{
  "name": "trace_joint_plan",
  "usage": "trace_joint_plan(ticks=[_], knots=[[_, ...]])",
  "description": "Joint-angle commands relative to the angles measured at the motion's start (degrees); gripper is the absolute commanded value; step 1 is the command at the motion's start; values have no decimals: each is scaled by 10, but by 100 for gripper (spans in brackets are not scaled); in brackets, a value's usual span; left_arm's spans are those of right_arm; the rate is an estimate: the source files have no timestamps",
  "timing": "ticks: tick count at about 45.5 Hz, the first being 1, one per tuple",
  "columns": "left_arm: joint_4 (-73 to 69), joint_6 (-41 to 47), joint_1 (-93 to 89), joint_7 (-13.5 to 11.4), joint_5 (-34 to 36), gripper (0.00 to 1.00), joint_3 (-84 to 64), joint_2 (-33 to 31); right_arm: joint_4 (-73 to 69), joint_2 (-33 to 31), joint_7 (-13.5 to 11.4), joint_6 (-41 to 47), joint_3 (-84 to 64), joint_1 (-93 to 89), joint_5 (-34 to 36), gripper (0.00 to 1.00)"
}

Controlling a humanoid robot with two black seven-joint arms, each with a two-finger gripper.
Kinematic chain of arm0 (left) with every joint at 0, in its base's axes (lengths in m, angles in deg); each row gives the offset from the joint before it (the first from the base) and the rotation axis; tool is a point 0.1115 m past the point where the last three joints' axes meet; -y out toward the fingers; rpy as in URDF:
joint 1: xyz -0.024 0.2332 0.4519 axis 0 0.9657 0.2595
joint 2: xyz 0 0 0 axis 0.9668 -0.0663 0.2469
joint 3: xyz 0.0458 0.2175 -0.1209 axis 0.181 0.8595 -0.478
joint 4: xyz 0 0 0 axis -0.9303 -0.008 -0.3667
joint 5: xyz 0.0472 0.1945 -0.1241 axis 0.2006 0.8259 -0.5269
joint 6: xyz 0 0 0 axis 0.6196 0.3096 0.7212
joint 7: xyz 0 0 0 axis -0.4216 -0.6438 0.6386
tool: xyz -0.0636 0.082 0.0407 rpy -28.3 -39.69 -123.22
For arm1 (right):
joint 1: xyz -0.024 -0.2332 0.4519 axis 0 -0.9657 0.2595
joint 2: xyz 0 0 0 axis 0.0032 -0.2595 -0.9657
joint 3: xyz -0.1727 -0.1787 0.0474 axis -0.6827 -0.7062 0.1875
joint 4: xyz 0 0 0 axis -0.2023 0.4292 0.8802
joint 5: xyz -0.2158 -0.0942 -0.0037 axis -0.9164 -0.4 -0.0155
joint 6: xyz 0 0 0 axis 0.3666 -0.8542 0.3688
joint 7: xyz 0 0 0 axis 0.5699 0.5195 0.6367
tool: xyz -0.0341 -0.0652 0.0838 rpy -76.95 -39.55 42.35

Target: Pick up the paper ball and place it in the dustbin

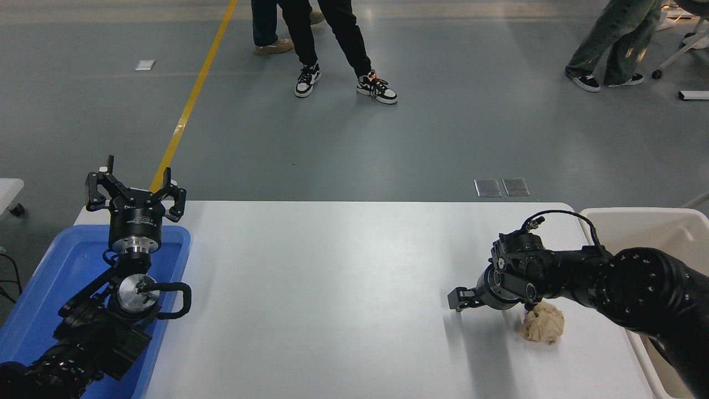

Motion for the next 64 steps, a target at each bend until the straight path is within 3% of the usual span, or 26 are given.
trace_joint_plan(ticks=[1,16,24,41,64], knots=[[0,0,0,0,0,99,0,0,3,0,0,0,-2,-4,0,100],[0,0,0,-2,-1,99,3,1,-10,0,0,13,-2,49,8,100],[0,0,1,-2,0,99,3,1,-66,-3,-1,84,5,165,13,100],[0,0,1,-2,-1,99,3,2,-321,-186,-3,172,8,492,14,100],[0,0,1,-2,-2,99,3,2,-419,-364,-2,180,82,722,31,100]])
